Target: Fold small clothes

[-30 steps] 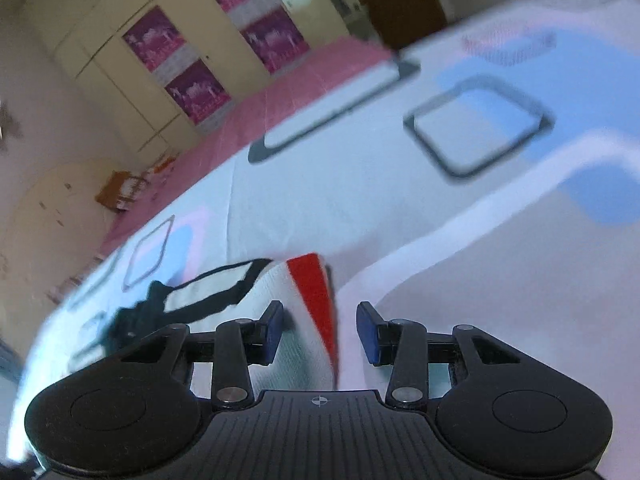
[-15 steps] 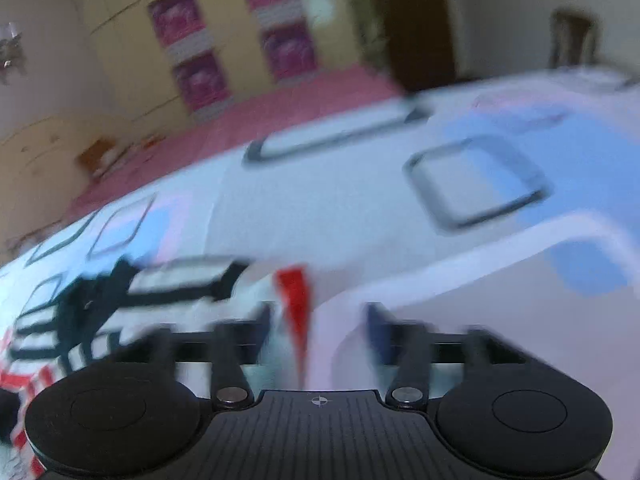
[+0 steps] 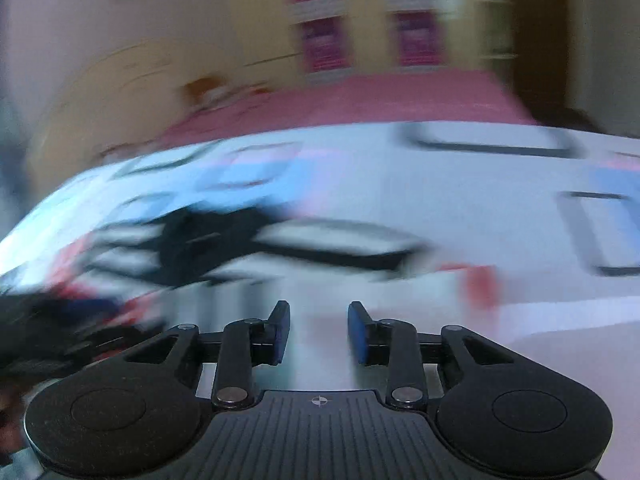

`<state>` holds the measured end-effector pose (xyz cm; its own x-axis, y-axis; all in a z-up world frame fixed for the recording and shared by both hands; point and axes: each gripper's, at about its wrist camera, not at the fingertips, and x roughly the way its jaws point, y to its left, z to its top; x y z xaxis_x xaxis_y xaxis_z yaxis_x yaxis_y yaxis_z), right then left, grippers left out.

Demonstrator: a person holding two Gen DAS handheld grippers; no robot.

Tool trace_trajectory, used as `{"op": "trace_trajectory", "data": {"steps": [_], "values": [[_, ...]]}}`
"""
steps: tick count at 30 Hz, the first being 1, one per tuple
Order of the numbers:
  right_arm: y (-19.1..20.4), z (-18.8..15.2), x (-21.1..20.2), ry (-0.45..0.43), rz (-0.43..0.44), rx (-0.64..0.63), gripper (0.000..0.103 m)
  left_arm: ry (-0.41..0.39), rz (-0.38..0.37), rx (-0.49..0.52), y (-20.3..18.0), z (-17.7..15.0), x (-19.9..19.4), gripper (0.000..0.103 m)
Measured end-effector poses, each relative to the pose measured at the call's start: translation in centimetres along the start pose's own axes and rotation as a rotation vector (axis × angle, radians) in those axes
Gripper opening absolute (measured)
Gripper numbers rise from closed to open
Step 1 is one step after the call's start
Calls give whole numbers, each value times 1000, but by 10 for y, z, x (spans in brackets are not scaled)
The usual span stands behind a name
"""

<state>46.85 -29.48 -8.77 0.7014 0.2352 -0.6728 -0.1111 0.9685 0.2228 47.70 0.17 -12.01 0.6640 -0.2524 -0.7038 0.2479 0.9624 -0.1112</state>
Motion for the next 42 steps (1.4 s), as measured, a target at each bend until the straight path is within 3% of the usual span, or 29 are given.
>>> {"op": "trace_trajectory", "data": {"steps": [1, 3, 9, 12, 15, 18, 22, 26, 27, 28, 30, 34, 36, 39, 42], "values": [[-17, 4, 5, 12, -27, 45, 11, 5, -4, 13, 2, -1, -1, 62], [-34, 9, 13, 42, -18, 75, 1, 13, 1, 36, 0, 0, -2, 62], [-20, 13, 14, 82, -69, 10, 0, 14, 3, 21, -9, 6, -2, 68], [-10, 12, -3, 86, -35, 7, 1, -45, -17, 23, -14, 2, -28, 73], [5, -9, -34, 94, -7, 3, 1, -48, -47, 4, -14, -9, -40, 73], [23, -46, -48, 139, -27, -40, 0, 26, -12, 23, -13, -25, -25, 73], [36, -57, -59, 100, -83, -34, 1, 6, -6, 37, -19, -23, -35, 73], [51, -61, -91, 51, -55, -30, 2, -43, -2, -9, -15, -30, -59, 73], [54, -65, -95, 53, -61, -41, 10, -39, 1, -12, -14, -34, -61, 73], [57, -71, -96, 60, -63, -47, 36, -20, 7, -7, -13, -39, -58, 74], [62, -84, -93, 61, -70, -66, 59, 4, 14, 4, -10, -46, -49, 77], [69, -99, -83, 61, -111, -117, 59, 4, 7, 10, -9, -44, -49, 80], [70, -98, -84, 60, -121, -106, 57, -22, 11, -8, -4, -44, -56, 73], [71, -97, -98, 5, -127, -79, 46, -112, 45, 19, -1, -44, -73, 80], [72, -97, -93, 15, -145, -59, 26, -18, 11, -58, 19, -44, -54, 81]]}}
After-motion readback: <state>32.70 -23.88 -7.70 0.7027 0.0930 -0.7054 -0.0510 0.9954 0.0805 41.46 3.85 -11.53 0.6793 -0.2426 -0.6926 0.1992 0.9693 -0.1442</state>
